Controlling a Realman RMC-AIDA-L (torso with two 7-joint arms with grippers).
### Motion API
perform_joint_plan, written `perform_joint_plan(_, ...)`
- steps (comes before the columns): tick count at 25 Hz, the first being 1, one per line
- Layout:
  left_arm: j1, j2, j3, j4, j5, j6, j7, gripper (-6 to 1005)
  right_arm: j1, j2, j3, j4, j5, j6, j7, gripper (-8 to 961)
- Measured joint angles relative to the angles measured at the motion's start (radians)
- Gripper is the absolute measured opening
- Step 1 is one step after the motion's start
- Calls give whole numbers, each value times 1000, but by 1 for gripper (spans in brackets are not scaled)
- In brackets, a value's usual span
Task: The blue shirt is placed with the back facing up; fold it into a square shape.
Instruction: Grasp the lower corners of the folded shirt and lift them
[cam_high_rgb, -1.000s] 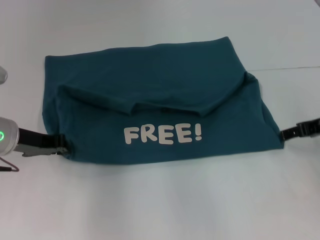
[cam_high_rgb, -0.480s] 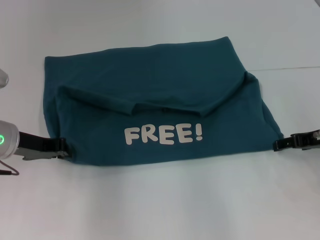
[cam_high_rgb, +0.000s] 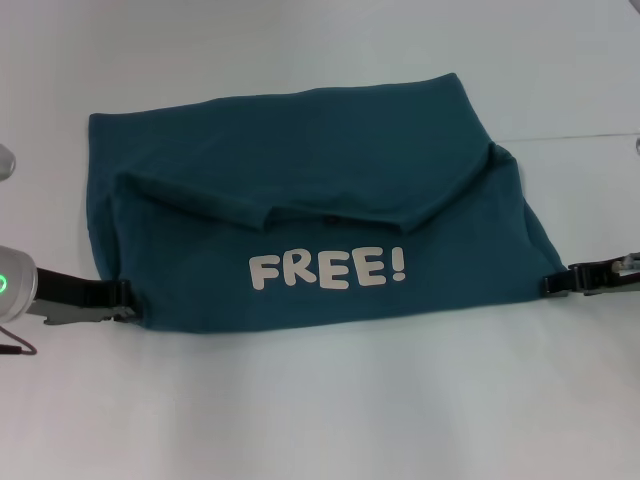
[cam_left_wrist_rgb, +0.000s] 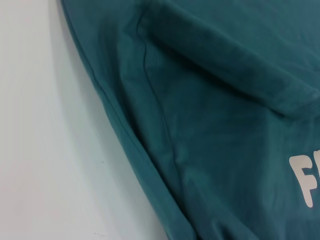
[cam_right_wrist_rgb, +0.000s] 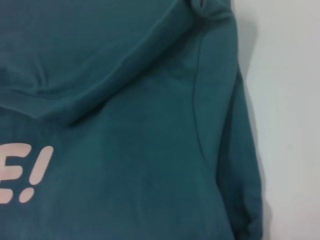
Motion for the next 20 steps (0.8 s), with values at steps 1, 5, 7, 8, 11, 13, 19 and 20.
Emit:
perform_joint_plan(1,0,0,0,0,0,0,0,98,2,0,0,7,3,7,-2,749)
perform_joint_plan(5,0,0,1,-2,0,0,1,100,13,-1,0,39,6,34,-8,683)
perform_joint_plan(7,0,0,1,-2,0,0,1,102,19,-1,0,49,6,47,-8,684)
perform_joint_plan(8,0,0,1,-2,0,0,1,102,21,-1,0,55,6,53,-8,684)
perform_joint_plan(11,0,0,1,-2,0,0,1,104,26,-1,0,63,6,64,-9,684)
perform_joint_plan(13,0,0,0,-2,0,0,1,105,30,-1,-1,70,6,69,-10,685)
perform_joint_plan(19,0,0,0,-1,0,-1,1,109,39,-1,-10,88,6,85,-11,686)
perform_joint_plan(20,0,0,0,-1,0,-1,1,109,42,-1,-12,92,6,88,-11,686)
